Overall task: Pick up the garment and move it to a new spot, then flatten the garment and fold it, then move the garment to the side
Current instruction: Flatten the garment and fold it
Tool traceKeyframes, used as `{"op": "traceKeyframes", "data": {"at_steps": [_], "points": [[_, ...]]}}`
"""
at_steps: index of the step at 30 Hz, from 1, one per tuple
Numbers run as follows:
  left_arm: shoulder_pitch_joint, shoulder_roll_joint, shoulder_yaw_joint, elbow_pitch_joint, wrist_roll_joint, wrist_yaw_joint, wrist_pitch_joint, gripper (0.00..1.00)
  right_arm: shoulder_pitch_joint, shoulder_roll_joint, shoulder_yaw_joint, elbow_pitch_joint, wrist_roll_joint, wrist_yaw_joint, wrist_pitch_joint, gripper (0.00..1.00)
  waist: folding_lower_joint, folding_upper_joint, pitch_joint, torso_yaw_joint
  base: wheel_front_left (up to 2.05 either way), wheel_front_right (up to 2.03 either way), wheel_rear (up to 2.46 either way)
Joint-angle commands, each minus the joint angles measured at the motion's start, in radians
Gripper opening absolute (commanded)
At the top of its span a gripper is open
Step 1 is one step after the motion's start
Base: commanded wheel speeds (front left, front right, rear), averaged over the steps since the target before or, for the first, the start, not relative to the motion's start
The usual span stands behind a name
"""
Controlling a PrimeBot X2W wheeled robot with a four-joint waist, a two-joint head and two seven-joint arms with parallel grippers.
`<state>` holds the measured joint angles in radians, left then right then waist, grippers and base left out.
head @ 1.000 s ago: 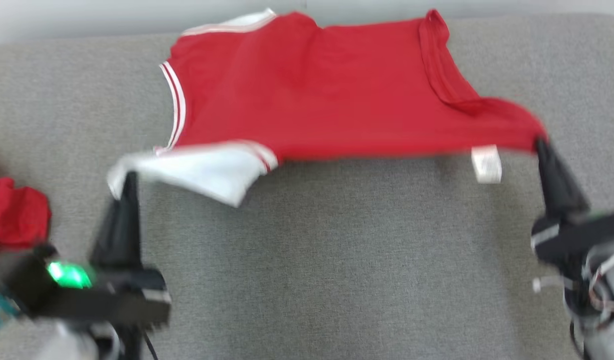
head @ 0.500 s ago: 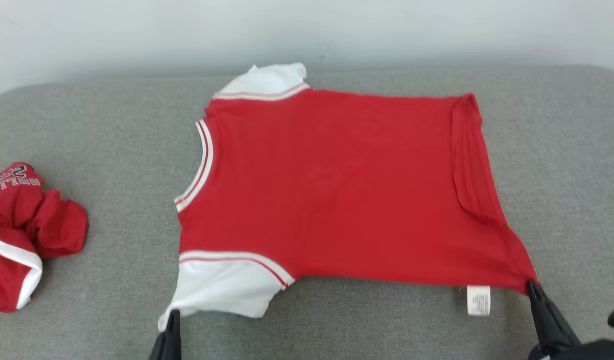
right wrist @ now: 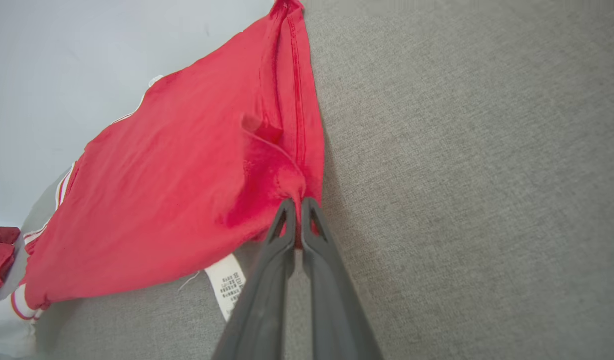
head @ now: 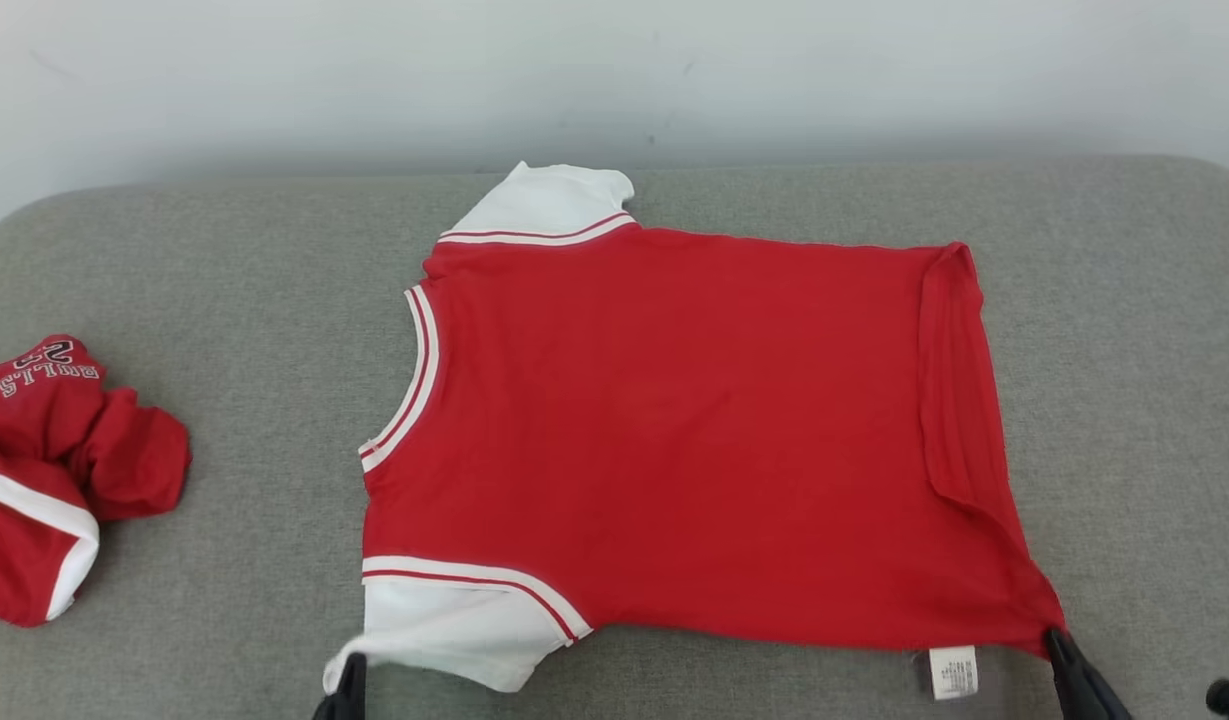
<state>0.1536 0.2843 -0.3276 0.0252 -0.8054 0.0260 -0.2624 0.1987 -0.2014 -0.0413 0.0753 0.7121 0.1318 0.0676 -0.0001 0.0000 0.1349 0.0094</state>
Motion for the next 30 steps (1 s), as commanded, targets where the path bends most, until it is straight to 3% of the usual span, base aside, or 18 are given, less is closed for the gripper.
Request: {"op": "traceKeyframes", "data": {"at_steps": [1, 8, 14, 20, 30], "points": [[-0.035, 0.015, -0.001, -0.003, 0.018, -0.008, -0.001, 0.0, -0.023, 0.006, -0.003, -0.013, -0.003, -0.002, 0.001, 0.0, 0.0001, 0.0, 0.008, -0.011, 0.0, 0.0, 0.0], [-0.177, 0.099, -0.003, -0.041, 0.083, -0.023, 0.061, 0.0, -0.113, 0.024, -0.003, -0.034, 0.06, -0.002, 0.03, 0.0, 0.0001, 0.0, 0.031, -0.054, 0.0, 0.0, 0.0], [-0.408, 0.165, -0.013, 0.014, 0.105, -0.072, 0.176, 0.0, -0.226, 0.036, 0.015, -0.022, 0.118, -0.002, 0.06, 0.0, 0.0001, 0.0, 0.091, -0.09, 0.0, 0.0, 0.0], [-0.577, 0.158, -0.035, 0.154, 0.113, -0.107, 0.207, 0.0, -0.326, 0.034, 0.034, 0.015, 0.135, -0.002, 0.054, 0.0, 0.0001, 0.0, 0.141, -0.117, 0.0, 0.0, 0.0], [-0.763, 0.147, -0.059, 0.438, 0.129, -0.143, 0.144, 0.0, -0.482, 0.033, 0.075, 0.137, 0.108, -0.002, 0.001, 0.03, 0.0001, 0.0, 0.186, -0.13, 0.0, 0.0, 0.0]]}}
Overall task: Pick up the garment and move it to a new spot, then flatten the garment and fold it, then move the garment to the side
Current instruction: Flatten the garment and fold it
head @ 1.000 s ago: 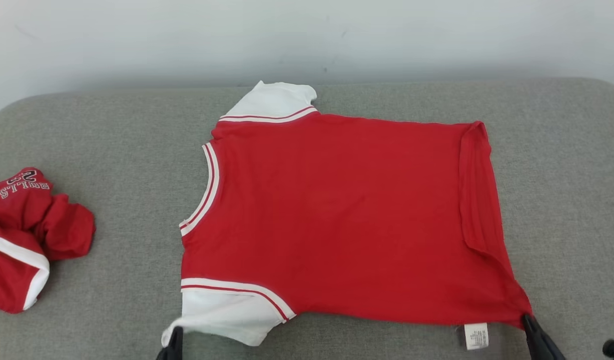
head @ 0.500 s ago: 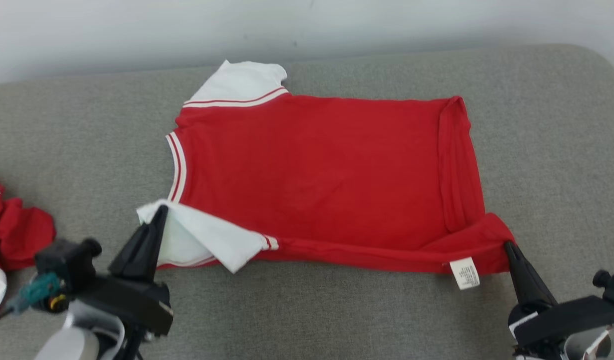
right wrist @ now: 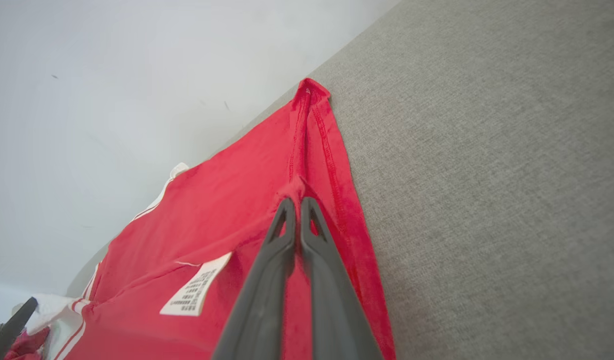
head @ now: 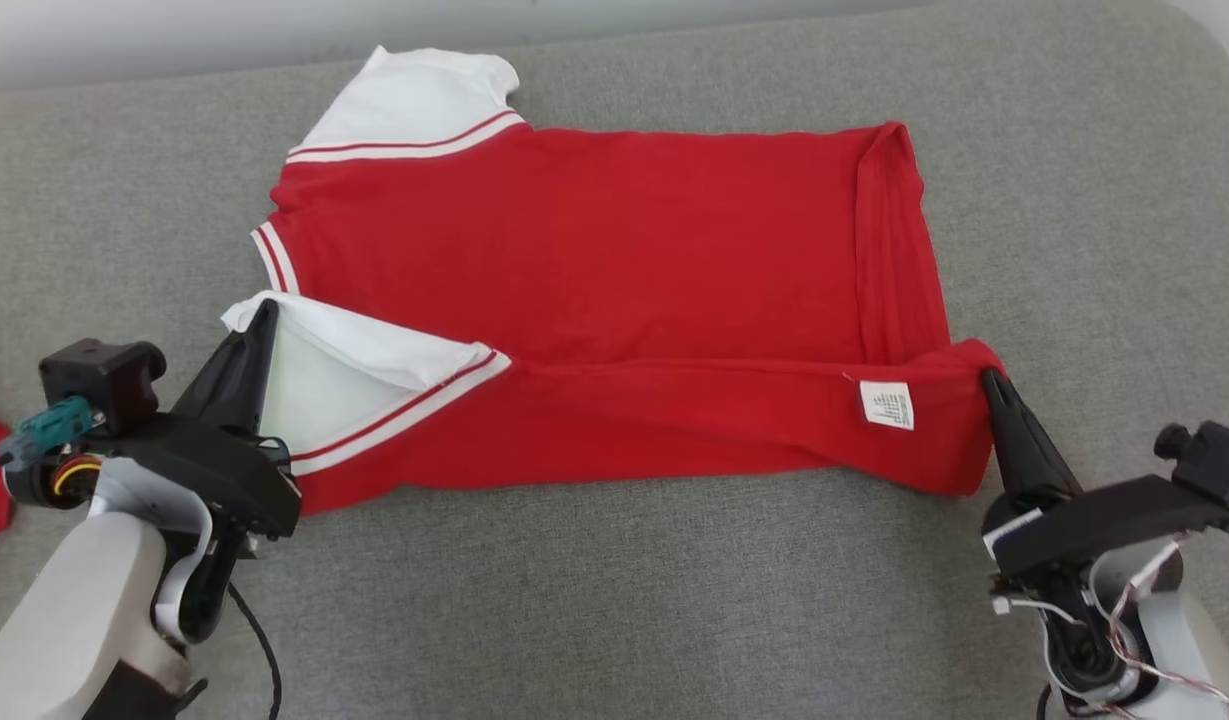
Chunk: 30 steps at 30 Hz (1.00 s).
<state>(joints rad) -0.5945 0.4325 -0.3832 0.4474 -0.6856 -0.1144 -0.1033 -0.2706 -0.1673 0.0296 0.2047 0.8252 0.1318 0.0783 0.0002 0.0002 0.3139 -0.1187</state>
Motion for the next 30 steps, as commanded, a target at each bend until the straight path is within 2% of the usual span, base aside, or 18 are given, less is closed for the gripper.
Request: {"op": "traceKeyframes", "data": {"at_steps": [1, 2, 3, 12, 18, 24, 30], "points": [[-0.015, -0.001, -0.003, 0.016, 0.009, -0.002, -0.015, 0.0, -0.012, -0.001, 0.004, 0.007, -0.005, -0.002, -0.01, 0.03, -0.0002, -0.0002, 0.006, -0.002, 0.0, 0.0, 0.0], [-0.029, -0.006, -0.01, 0.037, 0.015, -0.005, -0.029, 1.0, -0.023, -0.003, 0.01, 0.019, -0.007, -0.002, -0.018, 0.72, -0.0002, -0.0002, 0.007, 0.0, 0.0, 0.0, 0.0], [-0.036, -0.013, -0.018, 0.057, 0.019, -0.007, -0.042, 1.0, -0.031, -0.004, 0.016, 0.03, -0.005, -0.002, -0.026, 1.0, -0.0002, -0.0002, 0.005, 0.004, 0.0, 0.0, 0.0], [-0.024, -0.031, -0.018, 0.145, 0.005, -0.014, -0.141, 1.0, 0.008, -0.062, 0.023, 0.083, -0.02, -0.002, -0.099, 1.0, -0.0002, -0.0002, -0.043, 0.048, 0.0, 0.0, 0.0], [0.085, -0.042, -0.019, 0.106, -0.02, -0.015, -0.156, 1.0, 0.07, -0.08, 0.023, 0.089, -0.031, -0.002, -0.115, 1.0, -0.0002, -0.0002, -0.073, 0.069, 0.0, 0.0, 0.0], [0.186, -0.053, -0.029, 0.083, -0.028, -0.011, -0.16, 1.0, 0.088, -0.103, 0.043, 0.092, -0.117, -0.002, -0.136, 1.0, -0.0002, -0.0002, -0.073, 0.08, 0.0, 0.0, 0.0], [0.215, -0.069, -0.046, 0.102, -0.022, -0.001, -0.158, 1.0, 0.078, -0.108, 0.066, 0.108, -0.191, -0.002, -0.138, 1.0, -0.0002, -0.0002, -0.074, 0.09, 0.0, 0.0, 0.0]]}}
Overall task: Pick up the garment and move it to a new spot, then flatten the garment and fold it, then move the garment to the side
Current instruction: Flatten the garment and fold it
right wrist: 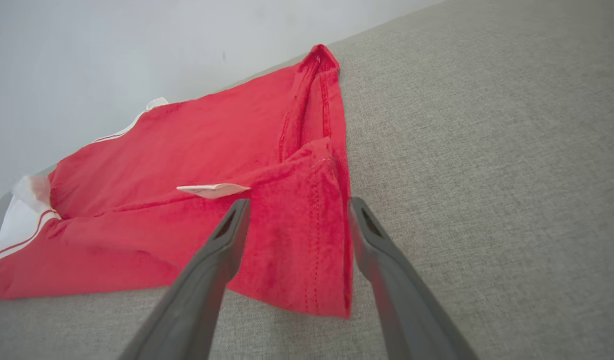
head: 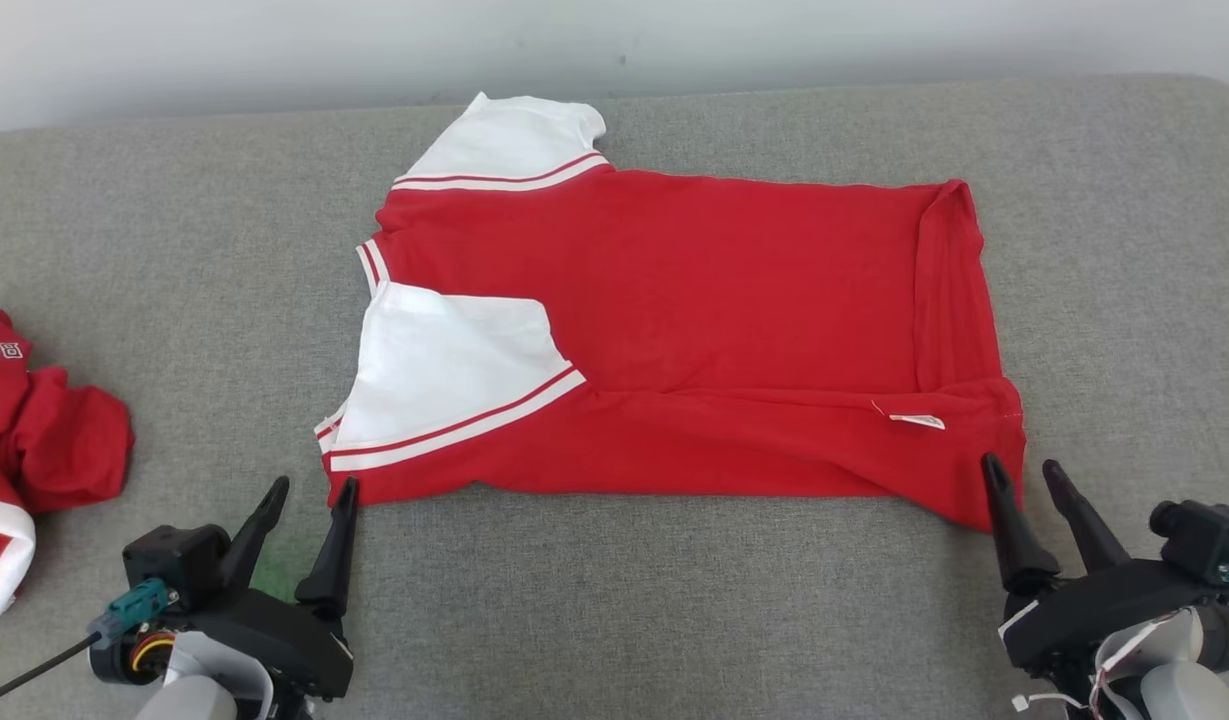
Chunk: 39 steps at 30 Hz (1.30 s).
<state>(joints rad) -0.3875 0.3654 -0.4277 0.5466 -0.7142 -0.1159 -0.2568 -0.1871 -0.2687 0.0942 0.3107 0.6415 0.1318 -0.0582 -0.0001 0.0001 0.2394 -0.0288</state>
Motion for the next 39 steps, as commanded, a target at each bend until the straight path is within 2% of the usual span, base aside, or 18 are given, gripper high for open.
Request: {"op": "traceKeyframes", "data": {"at_steps": [1, 8, 17, 18, 19, 20, 21, 30, 39], "points": [[0.005, -0.005, -0.003, 0.009, 0.005, -0.001, -0.002, 1.0, -0.009, -0.01, 0.007, 0.008, -0.021, -0.002, -0.001, 1.0, 0.0001, -0.0001, 0.001, 0.001, 0.0, 0.0, 0.0], [-0.024, -0.033, -0.023, 0.025, -0.014, -0.005, 0.019, 1.0, -0.041, -0.004, 0.016, 0.068, -0.066, -0.002, 0.01, 1.0, 0.0001, -0.0001, 0.007, -0.004, 0.0, 0.0, 0.0], [-0.069, -0.051, -0.039, 0.09, -0.039, -0.008, 0.047, 1.0, -0.096, 0.033, 0.04, 0.157, -0.06, -0.002, 0.042, 1.0, 0.0001, -0.0001, 0.027, -0.02, 0.0, 0.0, 0.0], [-0.072, -0.054, -0.042, 0.098, -0.042, -0.009, 0.046, 0.67, -0.103, 0.039, 0.05, 0.168, -0.055, -0.002, 0.048, 0.73, 0.0001, -0.0001, 0.028, -0.02, 0.0, 0.0, 0.0], [-0.076, -0.056, -0.044, 0.107, -0.045, -0.01, 0.045, 0.27, -0.109, 0.046, 0.059, 0.179, -0.048, -0.002, 0.05, 0.33, 0.0001, -0.0001, 0.029, -0.021, 0.0, 0.0, 0.0], [-0.08, -0.059, -0.045, 0.11, -0.048, -0.011, 0.041, 0.04, -0.114, 0.05, 0.068, 0.185, -0.044, -0.002, 0.047, 0.04, 0.0001, -0.0001, 0.028, -0.021, 0.0, 0.0, 0.0], [-0.081, -0.062, -0.047, 0.114, -0.05, -0.012, 0.038, 0.0, -0.117, 0.053, 0.073, 0.19, -0.039, -0.002, 0.042, 0.0, 0.0001, -0.0001, 0.026, -0.02, 0.0, 0.0, 0.0], [-0.027, -0.052, -0.024, 0.107, -0.07, -0.012, 0.0, 0.0, -0.107, 0.03, 0.095, 0.214, 0.007, -0.002, -0.009, 0.0, 0.0001, -0.0001, -0.045, 0.008, 0.0, 0.0, 0.0], [0.141, -0.07, -0.001, -0.018, -0.05, 0.009, -0.009, 0.0, -0.004, -0.009, 0.082, 0.153, 0.037, -0.002, 0.009, 0.0, 0.0001, -0.0001, -0.13, 0.054, 0.0, 0.0, 0.0]]}}
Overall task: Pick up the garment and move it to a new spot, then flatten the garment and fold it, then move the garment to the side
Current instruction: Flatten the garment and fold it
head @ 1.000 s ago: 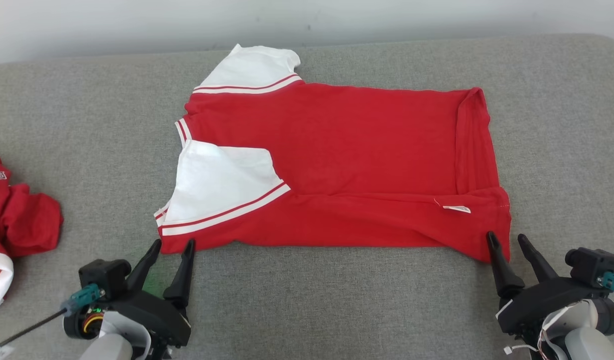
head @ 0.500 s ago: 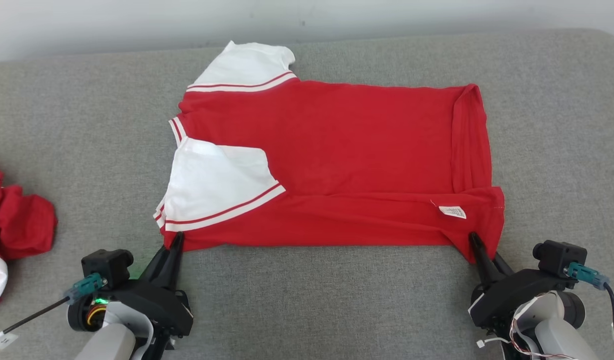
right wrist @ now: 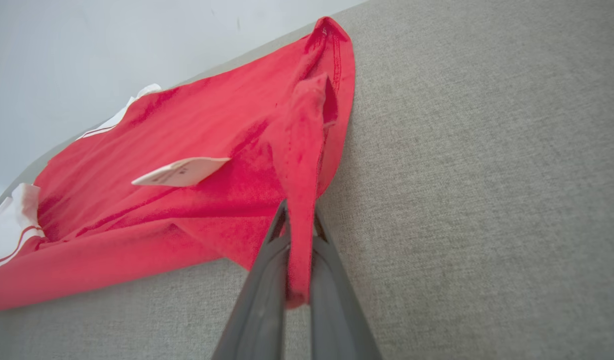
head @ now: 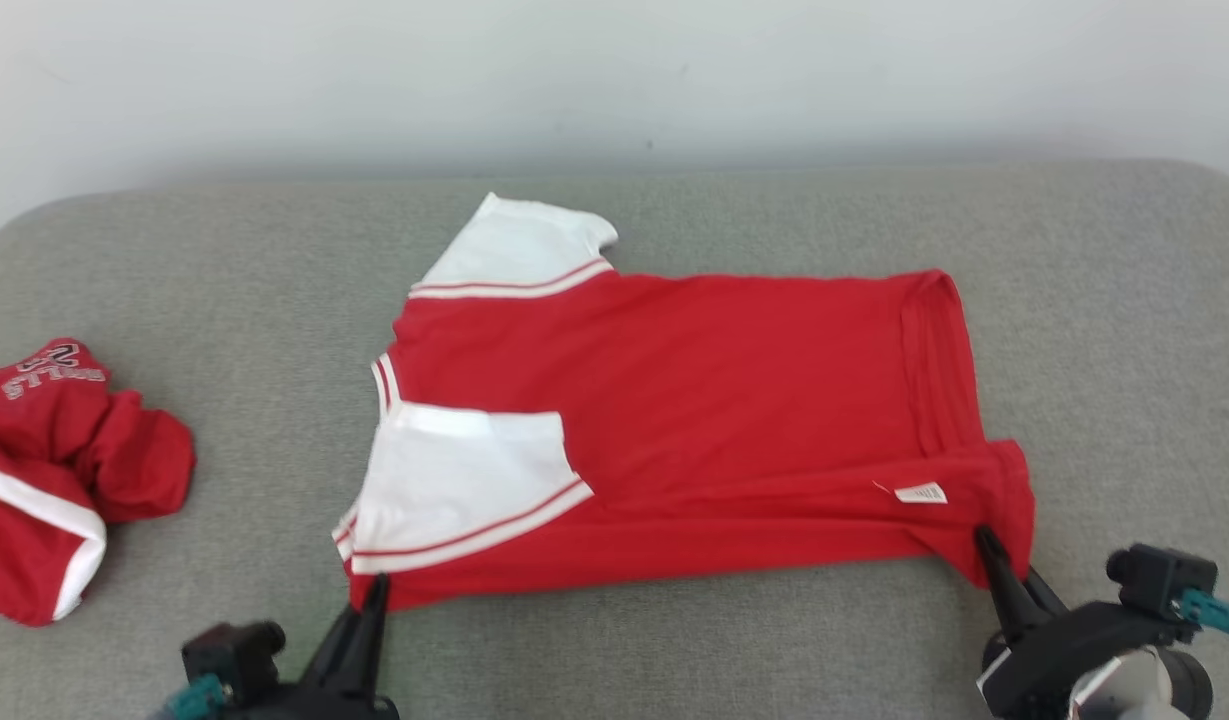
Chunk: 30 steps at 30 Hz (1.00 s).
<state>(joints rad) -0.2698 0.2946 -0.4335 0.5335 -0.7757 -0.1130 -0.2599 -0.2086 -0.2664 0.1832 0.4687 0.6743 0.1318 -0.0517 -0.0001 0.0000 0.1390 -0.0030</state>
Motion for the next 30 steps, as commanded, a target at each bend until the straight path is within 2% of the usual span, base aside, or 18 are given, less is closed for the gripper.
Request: {"op": "traceKeyframes", "data": {"at_steps": [1, 6, 14, 15, 16, 17, 23, 30], "points": [[0.042, -0.003, 0.003, -0.018, 0.017, 0.008, -0.006, 0.0, 0.033, -0.015, -0.012, -0.016, 0.005, -0.002, 0.005, 0.0, 0.0001, 0.0, -0.035, 0.033, 0.0, 0.0, 0.0], [0.135, -0.031, -0.011, -0.08, 0.031, 0.025, -0.005, 0.0, 0.139, -0.033, -0.059, -0.084, -0.009, -0.002, 0.04, 0.0, 0.0001, 0.0, -0.062, 0.058, 0.0, 0.0, 0.0], [0.21, -0.048, 0.01, -0.116, 0.062, 0.056, -0.006, 0.0, 0.274, -0.015, -0.117, -0.179, -0.041, -0.002, 0.083, 0.0, 0.0001, 0.0, -0.077, 0.07, 0.0, 0.0, 0.0], [0.214, -0.048, 0.011, -0.117, 0.075, 0.061, -0.006, 0.41, 0.282, -0.009, -0.12, -0.185, -0.047, -0.002, 0.086, 0.08, 0.0001, 0.0, -0.078, 0.07, 0.0, 0.0, 0.0], [0.22, -0.053, 0.018, -0.12, 0.081, 0.062, -0.006, 0.99, 0.288, -0.006, -0.122, -0.195, -0.057, -0.002, 0.087, 0.46, 0.0001, 0.0, -0.08, 0.069, 0.0, 0.0, 0.0], [0.226, -0.058, 0.026, -0.121, 0.086, 0.069, -0.006, 1.0, 0.292, -0.001, -0.123, -0.2, -0.065, -0.002, 0.088, 1.0, 0.0001, 0.0, -0.082, 0.068, 0.0, 0.0, 0.0], [0.227, -0.07, 0.072, -0.144, 0.122, 0.074, -0.006, 1.0, 0.281, 0.012, -0.118, -0.24, -0.116, -0.002, 0.071, 1.0, 0.0001, 0.0, -0.091, 0.06, 0.0, 0.0, 0.0], [0.222, -0.101, 0.225, -0.262, 0.215, 0.079, -0.006, 1.0, 0.235, 0.03, -0.12, -0.296, -0.167, -0.002, -0.021, 1.0, 0.0001, 0.0, -0.097, 0.052, 0.0, 0.0, 0.0]]}}
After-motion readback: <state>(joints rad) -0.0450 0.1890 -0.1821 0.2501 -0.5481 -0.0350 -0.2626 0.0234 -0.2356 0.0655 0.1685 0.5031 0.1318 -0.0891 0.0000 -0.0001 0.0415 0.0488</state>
